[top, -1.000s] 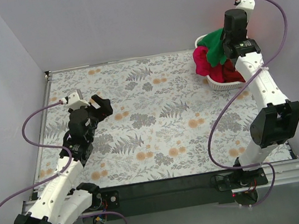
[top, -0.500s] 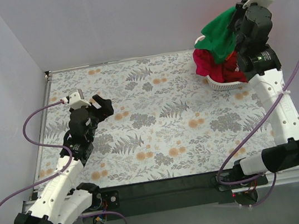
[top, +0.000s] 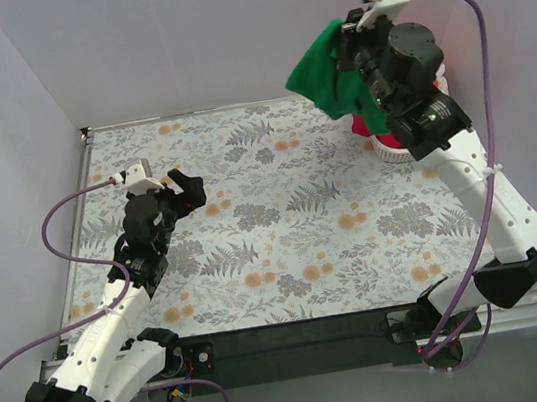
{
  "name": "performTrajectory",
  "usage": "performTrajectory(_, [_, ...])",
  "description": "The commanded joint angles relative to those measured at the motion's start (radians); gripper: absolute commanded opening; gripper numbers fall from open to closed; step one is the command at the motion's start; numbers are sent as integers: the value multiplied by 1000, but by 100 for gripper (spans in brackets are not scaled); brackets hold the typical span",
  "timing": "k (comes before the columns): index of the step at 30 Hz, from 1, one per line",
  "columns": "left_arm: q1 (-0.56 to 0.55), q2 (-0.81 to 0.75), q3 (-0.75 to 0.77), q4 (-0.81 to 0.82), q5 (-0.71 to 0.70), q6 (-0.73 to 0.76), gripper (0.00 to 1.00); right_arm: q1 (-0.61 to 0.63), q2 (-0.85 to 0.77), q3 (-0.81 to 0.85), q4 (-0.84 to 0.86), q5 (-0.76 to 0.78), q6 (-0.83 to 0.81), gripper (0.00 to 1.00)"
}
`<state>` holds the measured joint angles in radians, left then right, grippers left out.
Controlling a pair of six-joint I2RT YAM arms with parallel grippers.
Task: Fold and stack the t-shirts
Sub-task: Move the tshirt to the center of the board, then flatten the tshirt out
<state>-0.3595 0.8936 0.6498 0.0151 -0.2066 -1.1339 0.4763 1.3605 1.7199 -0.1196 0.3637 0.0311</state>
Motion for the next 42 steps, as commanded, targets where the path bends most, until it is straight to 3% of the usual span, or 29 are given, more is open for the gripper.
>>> performTrajectory(1, [-6, -25, 21, 6, 16, 5, 76, 137, 46, 128, 49, -60, -71, 1])
performTrajectory(7, [-4, -39, 17, 8, 10, 3, 76, 251, 62, 124, 41, -31, -60, 1])
performTrajectory(10, [-4, -32, 16, 8, 21, -1, 77, 251, 23, -22, 43, 55, -11, 2])
performTrajectory(13, [-4, -15, 11, 14, 26, -1, 77, 251, -44, -196, 52, 150, 55, 27])
performTrajectory(14, [-4, 2, 8, 29, 33, 0, 77, 251, -64, -312, 57, 171, 94, 43])
performTrajectory(17, [-4, 53, -4, 58, 59, 2, 77, 251, -139, -536, 78, 239, 166, 74])
performTrajectory(20, [-4, 99, -4, 77, 85, -7, 77, 251, -179, -641, 103, 198, 190, 80])
performTrajectory(23, [-12, 136, -4, 74, 76, -12, 76, 263, -166, -713, 110, 88, 200, 80])
performTrajectory(28, [-42, 123, -10, 10, -72, -46, 76, 375, -77, -804, 189, -58, 199, 79])
performTrajectory(37, [-49, 186, -59, -136, -175, -141, 75, 533, 107, -819, 250, -193, 266, 67])
performTrajectory(40, [-48, 209, -82, -130, -174, -161, 75, 554, 182, -816, 250, -221, 291, 58])
performTrajectory(42, [-47, 222, -91, -109, -172, -161, 75, 565, 228, -812, 252, -253, 309, 47])
